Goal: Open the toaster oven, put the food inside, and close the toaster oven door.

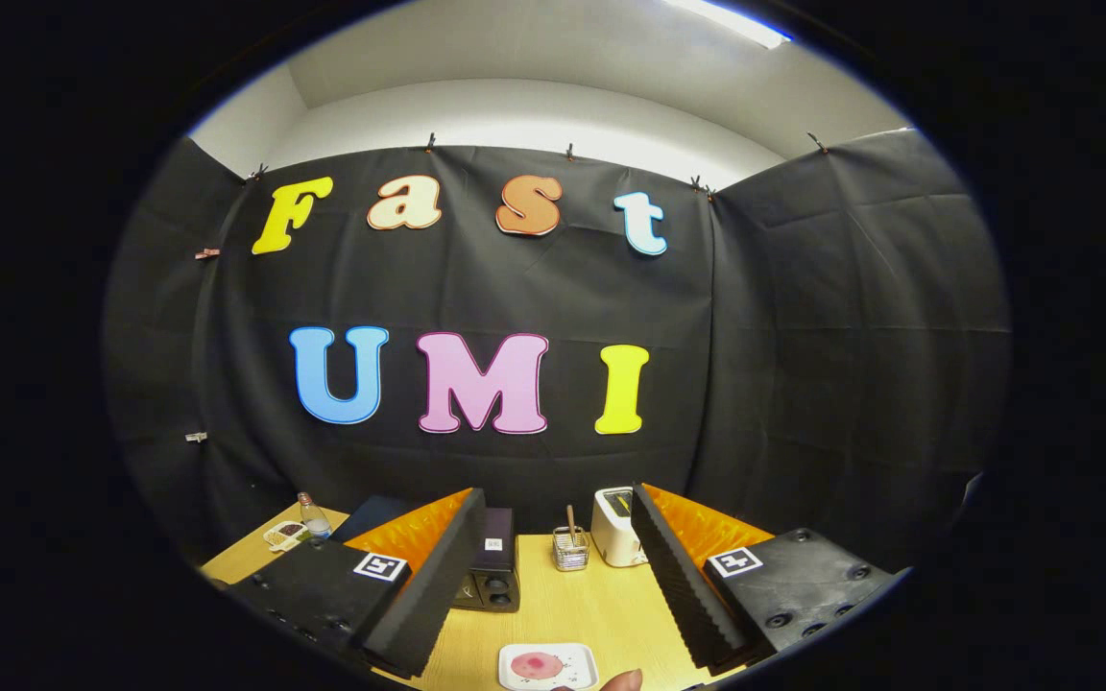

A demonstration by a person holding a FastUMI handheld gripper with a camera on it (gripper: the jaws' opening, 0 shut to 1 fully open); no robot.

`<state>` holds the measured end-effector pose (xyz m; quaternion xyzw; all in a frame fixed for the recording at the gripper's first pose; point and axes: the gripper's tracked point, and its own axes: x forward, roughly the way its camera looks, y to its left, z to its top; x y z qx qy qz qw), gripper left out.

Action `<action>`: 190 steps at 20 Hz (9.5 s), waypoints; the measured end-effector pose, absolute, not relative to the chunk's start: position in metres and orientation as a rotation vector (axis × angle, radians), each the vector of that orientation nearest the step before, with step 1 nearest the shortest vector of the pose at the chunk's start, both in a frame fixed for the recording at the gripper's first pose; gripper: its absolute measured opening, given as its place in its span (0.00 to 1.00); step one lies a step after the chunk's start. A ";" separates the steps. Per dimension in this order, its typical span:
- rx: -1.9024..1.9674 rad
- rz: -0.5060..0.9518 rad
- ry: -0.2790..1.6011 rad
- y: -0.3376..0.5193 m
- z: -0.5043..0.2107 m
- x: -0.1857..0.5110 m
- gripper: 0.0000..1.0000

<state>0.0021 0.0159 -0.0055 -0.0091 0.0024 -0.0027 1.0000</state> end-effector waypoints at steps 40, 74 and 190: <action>-0.005 0.101 0.524 0.260 -0.343 0.142 0.98; 0.083 0.126 1.170 -0.020 -0.397 -0.003 0.99; 0.069 0.071 0.946 0.228 -0.440 0.014 0.99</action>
